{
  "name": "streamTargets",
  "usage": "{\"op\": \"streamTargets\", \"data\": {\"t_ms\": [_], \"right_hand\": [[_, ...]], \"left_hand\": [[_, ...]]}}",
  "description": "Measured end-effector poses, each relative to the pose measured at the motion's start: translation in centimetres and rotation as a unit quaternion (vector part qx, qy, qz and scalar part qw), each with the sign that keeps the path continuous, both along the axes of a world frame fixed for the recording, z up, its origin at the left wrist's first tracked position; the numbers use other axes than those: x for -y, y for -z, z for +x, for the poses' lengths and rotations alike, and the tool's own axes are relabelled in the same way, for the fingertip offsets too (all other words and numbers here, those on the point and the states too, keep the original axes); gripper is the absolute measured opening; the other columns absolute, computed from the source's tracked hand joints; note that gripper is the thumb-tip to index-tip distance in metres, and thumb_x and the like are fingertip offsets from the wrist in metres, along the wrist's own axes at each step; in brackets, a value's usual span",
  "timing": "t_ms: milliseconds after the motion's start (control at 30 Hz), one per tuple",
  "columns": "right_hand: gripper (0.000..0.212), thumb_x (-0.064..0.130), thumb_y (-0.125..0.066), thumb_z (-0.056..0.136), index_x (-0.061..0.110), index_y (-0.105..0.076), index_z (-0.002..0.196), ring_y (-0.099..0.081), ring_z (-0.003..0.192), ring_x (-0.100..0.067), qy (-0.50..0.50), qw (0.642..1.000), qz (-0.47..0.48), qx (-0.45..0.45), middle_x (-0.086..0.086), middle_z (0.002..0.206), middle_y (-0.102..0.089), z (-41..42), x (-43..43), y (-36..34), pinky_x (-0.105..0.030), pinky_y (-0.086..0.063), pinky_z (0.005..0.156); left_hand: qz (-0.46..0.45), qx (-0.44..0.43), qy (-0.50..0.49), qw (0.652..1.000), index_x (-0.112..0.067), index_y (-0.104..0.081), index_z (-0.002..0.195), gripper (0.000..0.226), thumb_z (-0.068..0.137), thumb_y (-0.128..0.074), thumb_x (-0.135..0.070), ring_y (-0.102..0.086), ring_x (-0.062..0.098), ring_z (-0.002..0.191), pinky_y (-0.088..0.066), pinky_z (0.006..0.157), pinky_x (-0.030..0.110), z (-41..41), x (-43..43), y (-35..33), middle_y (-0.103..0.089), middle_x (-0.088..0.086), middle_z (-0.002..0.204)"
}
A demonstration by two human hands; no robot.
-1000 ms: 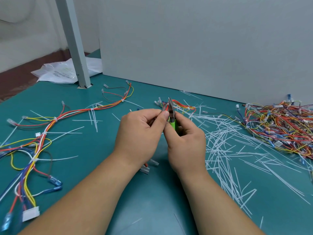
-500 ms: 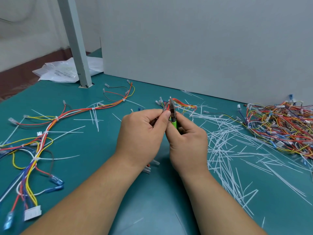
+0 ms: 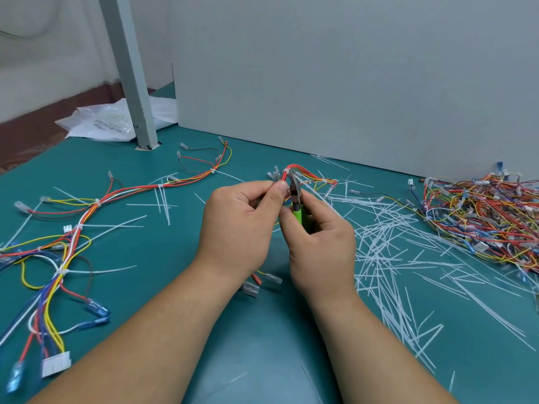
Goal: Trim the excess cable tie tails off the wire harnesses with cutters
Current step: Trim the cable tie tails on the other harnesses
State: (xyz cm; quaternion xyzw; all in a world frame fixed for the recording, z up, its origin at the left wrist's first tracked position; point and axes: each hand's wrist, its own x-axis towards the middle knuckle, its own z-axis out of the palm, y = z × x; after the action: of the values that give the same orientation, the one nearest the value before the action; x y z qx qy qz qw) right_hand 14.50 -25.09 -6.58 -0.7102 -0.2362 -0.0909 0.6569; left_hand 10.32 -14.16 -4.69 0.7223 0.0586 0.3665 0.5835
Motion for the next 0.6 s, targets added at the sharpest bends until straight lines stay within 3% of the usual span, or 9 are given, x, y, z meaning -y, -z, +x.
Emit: {"op": "streamTargets", "data": {"t_ms": [133, 267, 400, 500, 600], "right_hand": [[0.013, 0.022, -0.072, 0.093, 0.025, -0.079, 0.104, -0.048, 0.069, -0.009, 0.006, 1.0, 0.012, -0.007, 0.008, 0.077, -0.058, -0.06, -0.02, -0.02, -0.028, -0.042, 0.067], [0.007, 0.023, -0.07, 0.094, 0.019, -0.073, 0.09, -0.037, 0.065, -0.014, 0.019, 1.0, -0.009, -0.007, 0.004, 0.07, -0.045, 0.18, 0.22, 0.1, -0.032, -0.033, 0.061], [0.01, 0.022, -0.07, 0.095, 0.018, -0.07, 0.086, -0.036, 0.064, -0.015, 0.022, 1.0, -0.016, -0.003, 0.004, 0.069, -0.044, 0.22, 0.2, 0.11, -0.033, -0.031, 0.061], [0.011, 0.025, -0.07, 0.094, 0.018, -0.07, 0.086, -0.037, 0.064, -0.016, 0.025, 0.999, -0.024, 0.0, 0.003, 0.068, -0.043, 0.23, 0.09, 0.14, -0.033, -0.032, 0.062], [0.009, 0.025, -0.071, 0.096, 0.02, -0.071, 0.088, -0.038, 0.064, -0.015, 0.023, 1.0, -0.018, -0.003, 0.004, 0.069, -0.044, 0.25, 0.02, 0.11, -0.033, -0.032, 0.062]], "left_hand": [[0.009, -0.003, 0.01, 1.0, -0.033, -0.078, 0.091, 0.017, 0.097, -0.062, -0.033, -0.054, 0.024, 0.063, -0.051, 0.059, 0.044, 0.0, 0.23, -0.03, -0.071, 0.013, 0.074], [0.02, -0.003, 0.004, 1.0, -0.035, -0.075, 0.091, 0.014, 0.097, -0.063, -0.034, -0.058, 0.028, 0.066, -0.05, 0.06, 0.041, -0.06, 0.35, 0.17, -0.071, 0.011, 0.074], [0.022, -0.002, 0.001, 1.0, -0.038, -0.076, 0.089, 0.016, 0.097, -0.063, -0.034, -0.054, 0.016, 0.061, -0.048, 0.058, 0.038, -0.01, 0.38, 0.22, -0.07, 0.009, 0.072], [0.021, -0.004, 0.003, 1.0, -0.035, -0.076, 0.091, 0.015, 0.097, -0.063, -0.035, -0.059, 0.029, 0.067, -0.049, 0.059, 0.041, -0.01, 0.31, 0.22, -0.071, 0.011, 0.074], [0.017, -0.001, 0.006, 1.0, -0.037, -0.077, 0.089, 0.017, 0.097, -0.063, -0.035, -0.06, 0.032, 0.07, -0.05, 0.06, 0.042, -0.03, 0.34, 0.15, -0.072, 0.01, 0.075]]}}
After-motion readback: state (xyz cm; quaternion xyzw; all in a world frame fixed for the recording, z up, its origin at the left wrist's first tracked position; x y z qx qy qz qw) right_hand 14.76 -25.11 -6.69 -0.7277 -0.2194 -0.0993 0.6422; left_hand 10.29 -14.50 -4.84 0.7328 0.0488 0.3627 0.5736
